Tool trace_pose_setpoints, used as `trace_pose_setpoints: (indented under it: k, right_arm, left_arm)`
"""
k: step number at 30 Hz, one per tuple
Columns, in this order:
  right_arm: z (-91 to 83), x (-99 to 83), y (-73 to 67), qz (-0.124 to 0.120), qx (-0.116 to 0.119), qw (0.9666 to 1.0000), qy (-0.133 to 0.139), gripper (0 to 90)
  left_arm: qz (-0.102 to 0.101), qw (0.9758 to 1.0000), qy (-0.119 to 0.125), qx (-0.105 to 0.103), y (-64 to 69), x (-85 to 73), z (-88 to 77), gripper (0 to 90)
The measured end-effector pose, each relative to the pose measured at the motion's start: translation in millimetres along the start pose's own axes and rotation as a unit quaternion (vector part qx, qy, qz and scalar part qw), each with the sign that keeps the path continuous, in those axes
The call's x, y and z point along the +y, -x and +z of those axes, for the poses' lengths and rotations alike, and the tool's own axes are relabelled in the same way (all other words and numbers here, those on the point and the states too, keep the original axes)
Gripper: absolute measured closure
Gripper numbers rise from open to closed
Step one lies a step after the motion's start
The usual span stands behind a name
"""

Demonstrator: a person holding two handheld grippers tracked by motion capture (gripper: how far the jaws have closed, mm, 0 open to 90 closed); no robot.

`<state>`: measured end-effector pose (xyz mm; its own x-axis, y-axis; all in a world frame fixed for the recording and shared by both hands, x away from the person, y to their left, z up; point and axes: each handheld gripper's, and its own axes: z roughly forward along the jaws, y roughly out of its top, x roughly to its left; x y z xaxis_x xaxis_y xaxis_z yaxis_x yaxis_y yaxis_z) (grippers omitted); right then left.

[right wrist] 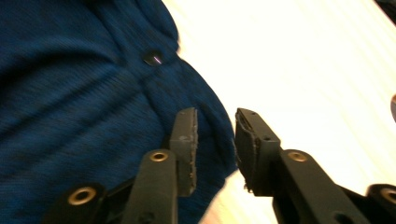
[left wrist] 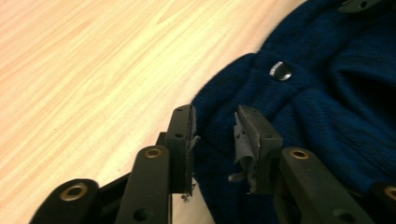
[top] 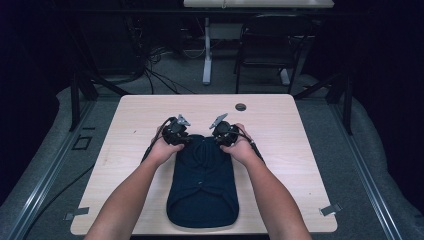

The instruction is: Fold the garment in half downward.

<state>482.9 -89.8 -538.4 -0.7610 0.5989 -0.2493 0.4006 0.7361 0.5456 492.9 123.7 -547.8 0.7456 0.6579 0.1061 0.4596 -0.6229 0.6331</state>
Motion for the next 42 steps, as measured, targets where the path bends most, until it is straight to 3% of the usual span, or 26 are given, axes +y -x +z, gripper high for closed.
trace_pose_setpoints:
  k: [4,8,11,16,17,18,21,25,29,42]
  right_arm:
    - [3.7,-0.8,6.1,-0.003,0.0,0.9999,-0.01,61.5]
    - [10.3,-4.9,10.2,0.012,0.021,0.9996,-0.015,58.9]
    - [12.7,-4.8,8.2,-0.006,0.017,0.9994,-0.029,58.7]
    - [15.0,-4.7,6.1,-0.009,0.014,0.9993,-0.035,64.0]
    - [14.6,-4.0,5.5,0.002,0.023,0.9989,-0.041,71.2]
    - [14.1,-3.4,4.5,-0.003,0.02,0.9987,-0.047,75.2]
    - [12.4,-3.0,1.8,-0.016,0.016,0.9984,-0.053,79.6]
    - [11.9,-2.8,1.1,-0.017,0.014,0.9983,-0.054,81.4]
    - [10.7,-2.8,-0.7,-0.028,0.008,0.998,-0.056,82.6]
    - [-5.0,-1.6,1.6,-0.024,0.013,0.9989,-0.038,83.4]
  left_arm:
    - [0.016,0.9998,-0.008,0.004,-2.4,3.5,4.5,61.8]
    - [0.008,0.9997,-0.023,0.005,-5.9,1.5,10.9,56.1]
    - [0.012,0.9995,-0.029,0.001,-5.8,0.4,13.5,56.1]
    - [0.005,0.9992,-0.039,-0.004,-3.8,1.7,14.2,65.8]
    - [0.009,0.999,-0.044,-0.003,-2.8,2.4,13.2,69.6]
    - [0.008,0.999,-0.044,0.0,-2.7,2.5,12.5,72.5]
    - [0.011,0.9989,-0.045,0.0,-2.8,1.7,11.3,76.1]
    - [0.022,0.9986,-0.047,0.009,0.2,2.2,10.5,78.4]
    - [0.022,0.9988,-0.043,0.01,0.5,2.5,7.9,79.6]
    - [0.022,0.9992,-0.029,0.016,1.8,7.0,-4.4,79.8]
